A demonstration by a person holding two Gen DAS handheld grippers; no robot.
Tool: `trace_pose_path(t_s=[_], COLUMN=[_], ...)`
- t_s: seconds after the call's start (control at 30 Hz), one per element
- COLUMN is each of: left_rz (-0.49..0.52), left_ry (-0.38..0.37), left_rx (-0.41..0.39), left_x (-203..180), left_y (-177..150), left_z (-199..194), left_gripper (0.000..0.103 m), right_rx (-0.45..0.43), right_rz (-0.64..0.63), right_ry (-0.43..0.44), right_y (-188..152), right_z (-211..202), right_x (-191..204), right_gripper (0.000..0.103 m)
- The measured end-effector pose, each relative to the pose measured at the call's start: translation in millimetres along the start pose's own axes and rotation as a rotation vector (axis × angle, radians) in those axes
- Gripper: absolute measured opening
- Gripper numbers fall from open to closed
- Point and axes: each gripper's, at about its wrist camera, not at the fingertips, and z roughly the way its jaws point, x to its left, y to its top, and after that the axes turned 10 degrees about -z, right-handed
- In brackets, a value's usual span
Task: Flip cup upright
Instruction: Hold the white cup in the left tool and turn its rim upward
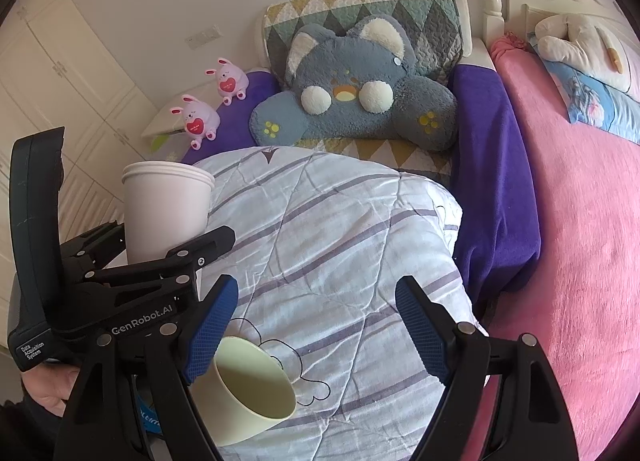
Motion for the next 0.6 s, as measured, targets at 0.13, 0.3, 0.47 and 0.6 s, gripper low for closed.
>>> trace_pose_path(t_s=[0.13, 0.3, 0.47, 0.6], left_rz=[0.004, 0.003, 0.038, 0.041], left_ry=[-0.013, -0.024, 0.001, 0.013], left_rx=[-0.009, -0.012, -0.038, -0.07], left_x=[0.0, -1.0, -5.7, -5.0], left_y=[0.4, 1.2, -1.3, -1.8], left_z=[-1.8, -3.3, -6.2, -8.2], left_gripper=[0.069, 0.069, 0.069, 0.07], right_rx=[-0.002, -0.001, -0.001, -0.002], right_rz=[0.001, 0.001, 0.003, 0.007], right_ry=[0.001, 0.002, 0.001, -0.002], right_y=[-0.1, -0.3, -0.5, -2.7], right_z=[-0.1, 0.2, 0.1, 1.2], right_x=[-0.2, -0.3, -0.3, -2.8], right_gripper=[0.082, 0.082, 0.082, 0.082])
